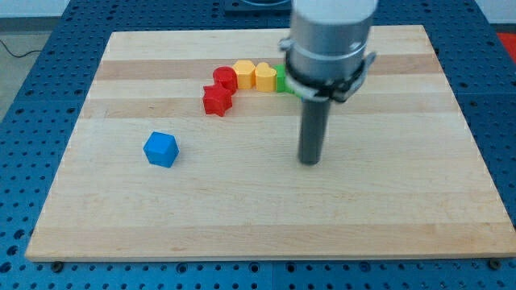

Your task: Move the blue cube bottom right to the red star

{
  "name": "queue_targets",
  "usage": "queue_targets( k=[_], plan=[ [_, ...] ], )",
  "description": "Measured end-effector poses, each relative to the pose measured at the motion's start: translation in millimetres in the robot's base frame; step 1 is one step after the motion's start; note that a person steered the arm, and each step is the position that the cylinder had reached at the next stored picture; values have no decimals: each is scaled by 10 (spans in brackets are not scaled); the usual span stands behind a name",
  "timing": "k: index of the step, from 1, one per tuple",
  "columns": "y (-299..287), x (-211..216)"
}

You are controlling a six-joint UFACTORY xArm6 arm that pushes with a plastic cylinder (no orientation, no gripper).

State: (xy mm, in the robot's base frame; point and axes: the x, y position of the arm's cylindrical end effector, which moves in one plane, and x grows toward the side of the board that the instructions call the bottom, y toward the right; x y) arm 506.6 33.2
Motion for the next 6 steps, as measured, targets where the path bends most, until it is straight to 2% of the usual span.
queue_targets(
  k=[1,3,4,6],
  plan=[
    [-1016,237],
    [-2982,285],
    [-3064,-20],
    [-2042,-405]
  ],
)
